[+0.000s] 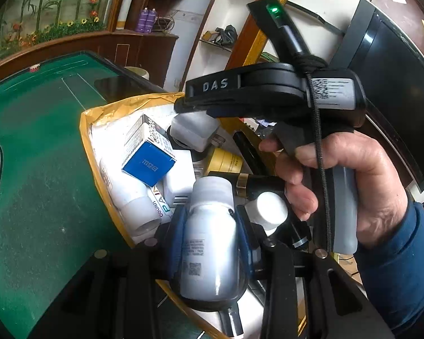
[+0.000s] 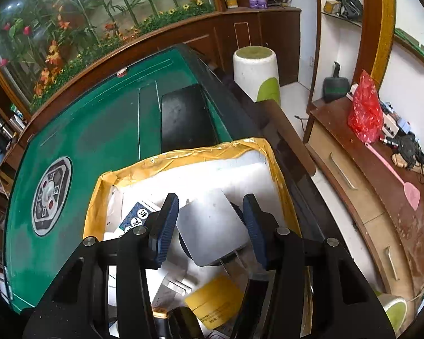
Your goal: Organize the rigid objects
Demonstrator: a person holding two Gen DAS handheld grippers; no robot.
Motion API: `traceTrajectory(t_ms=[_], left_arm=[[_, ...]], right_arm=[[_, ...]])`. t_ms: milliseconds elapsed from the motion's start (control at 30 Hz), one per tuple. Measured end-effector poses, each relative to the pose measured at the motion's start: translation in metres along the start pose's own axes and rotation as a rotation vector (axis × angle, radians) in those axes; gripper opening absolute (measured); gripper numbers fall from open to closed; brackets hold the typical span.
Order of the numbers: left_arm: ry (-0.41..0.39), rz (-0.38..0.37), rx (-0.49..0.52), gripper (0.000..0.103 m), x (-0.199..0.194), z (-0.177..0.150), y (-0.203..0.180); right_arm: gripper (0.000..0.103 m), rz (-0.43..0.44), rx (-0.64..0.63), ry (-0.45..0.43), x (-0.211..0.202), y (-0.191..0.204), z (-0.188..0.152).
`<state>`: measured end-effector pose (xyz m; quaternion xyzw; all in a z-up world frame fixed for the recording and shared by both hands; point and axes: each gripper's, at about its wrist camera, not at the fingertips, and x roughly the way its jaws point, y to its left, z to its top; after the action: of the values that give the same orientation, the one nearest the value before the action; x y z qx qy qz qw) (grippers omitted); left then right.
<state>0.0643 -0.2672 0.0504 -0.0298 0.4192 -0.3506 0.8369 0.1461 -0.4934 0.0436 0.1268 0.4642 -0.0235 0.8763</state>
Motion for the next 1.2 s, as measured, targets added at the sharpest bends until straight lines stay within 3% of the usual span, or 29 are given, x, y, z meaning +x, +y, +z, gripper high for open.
traceTrajectory(t_ms=[67,133,200,267,500,633,667,733,933,1067,1200], left_arm=[[-0.003,-0.002,-0.002,0.044,0.000,0.000,0.000],[-0.019,0.002,-0.002,0.063,-0.003,0.000,-0.001],[-0.056,0.002,0.001,0.068,-0.010,-0.002,-0.004],[-0.083,0.016,0.019,0.069,-0.016,-0.002,-0.009],[-0.164,0.148,0.098,0.075,-0.040,-0.009,-0.030],[-0.219,0.192,0.121,0.080,-0.058,-0.015,-0.036],[-0.229,0.217,0.121,0.081,-0.062,-0.018,-0.036],[-0.221,0.252,0.121,0.081,-0.069,-0.026,-0.036],[-0.144,0.444,0.177,0.081,-0.076,-0.054,-0.039],[-0.137,0.453,0.171,0.083,-0.084,-0.070,-0.039],[-0.109,0.486,0.184,0.084,-0.084,-0.072,-0.039]], right_arm=[[0.048,-0.003,-0.002,-0.031,-0.007,0.000,0.000],[0.048,-0.010,0.002,-0.063,-0.019,-0.001,-0.001],[0.050,-0.010,0.006,-0.093,-0.033,0.000,-0.005],[0.057,-0.018,0.020,-0.117,-0.047,0.000,-0.011],[0.057,-0.028,0.104,-0.195,-0.101,-0.002,-0.063],[0.057,-0.091,0.097,-0.268,-0.134,0.002,-0.099],[0.063,-0.113,0.090,-0.289,-0.141,0.004,-0.106],[0.073,-0.141,0.090,-0.325,-0.156,0.007,-0.122],[0.078,-0.221,0.092,-0.407,-0.175,0.037,-0.178],[0.079,-0.236,0.118,-0.448,-0.177,0.051,-0.212],[0.079,-0.311,0.123,-0.494,-0.180,0.054,-0.228]])
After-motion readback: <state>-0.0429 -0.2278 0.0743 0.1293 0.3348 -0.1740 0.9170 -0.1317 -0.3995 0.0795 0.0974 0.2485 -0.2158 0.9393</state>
